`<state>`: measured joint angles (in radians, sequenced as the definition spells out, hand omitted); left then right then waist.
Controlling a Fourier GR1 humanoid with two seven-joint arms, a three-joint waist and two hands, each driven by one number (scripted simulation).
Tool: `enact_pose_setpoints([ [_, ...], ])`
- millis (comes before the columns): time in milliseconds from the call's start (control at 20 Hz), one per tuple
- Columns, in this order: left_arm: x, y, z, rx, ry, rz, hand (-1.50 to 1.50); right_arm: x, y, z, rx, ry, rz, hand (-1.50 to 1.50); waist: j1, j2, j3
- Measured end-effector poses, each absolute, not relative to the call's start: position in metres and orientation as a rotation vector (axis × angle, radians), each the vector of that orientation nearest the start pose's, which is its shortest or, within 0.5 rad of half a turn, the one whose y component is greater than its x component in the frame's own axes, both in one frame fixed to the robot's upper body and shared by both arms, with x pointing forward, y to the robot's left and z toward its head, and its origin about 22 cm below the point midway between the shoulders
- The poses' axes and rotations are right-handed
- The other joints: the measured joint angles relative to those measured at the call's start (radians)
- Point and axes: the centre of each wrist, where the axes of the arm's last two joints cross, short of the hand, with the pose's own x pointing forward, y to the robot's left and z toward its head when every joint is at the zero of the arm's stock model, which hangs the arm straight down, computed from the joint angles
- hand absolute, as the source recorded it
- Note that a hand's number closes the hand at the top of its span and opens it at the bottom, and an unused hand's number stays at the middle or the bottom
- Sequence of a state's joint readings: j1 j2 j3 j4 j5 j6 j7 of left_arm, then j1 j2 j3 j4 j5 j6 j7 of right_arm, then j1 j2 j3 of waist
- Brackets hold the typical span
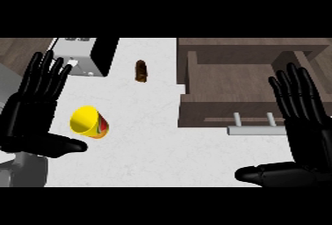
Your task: Pick up the cup, place it into the drawer and close the drawer
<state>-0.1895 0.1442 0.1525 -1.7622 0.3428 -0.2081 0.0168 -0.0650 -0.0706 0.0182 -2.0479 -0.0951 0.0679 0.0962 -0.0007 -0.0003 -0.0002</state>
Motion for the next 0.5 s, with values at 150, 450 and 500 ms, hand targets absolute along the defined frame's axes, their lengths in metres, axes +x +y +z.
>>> enact_pose_setpoints([
  [150, 0.272, 0.268, 0.105, -0.282, -1.94, -0.029, -1.5, 0.225, -0.229, 0.129, 0.133, -2.007, 0.11, -1.5, 0.0, 0.0, 0.0],
  [450, 0.267, 0.281, 0.083, -0.241, -1.901, -0.016, -1.5, 0.226, -0.231, 0.132, 0.132, -2.014, 0.108, -1.5, 0.0, 0.0, 0.0],
  [500, 0.269, 0.277, 0.079, -0.234, -1.893, -0.01, -1.5, 0.223, -0.23, 0.13, 0.131, -2.015, 0.108, -1.5, 0.0, 0.0, 0.0],
])
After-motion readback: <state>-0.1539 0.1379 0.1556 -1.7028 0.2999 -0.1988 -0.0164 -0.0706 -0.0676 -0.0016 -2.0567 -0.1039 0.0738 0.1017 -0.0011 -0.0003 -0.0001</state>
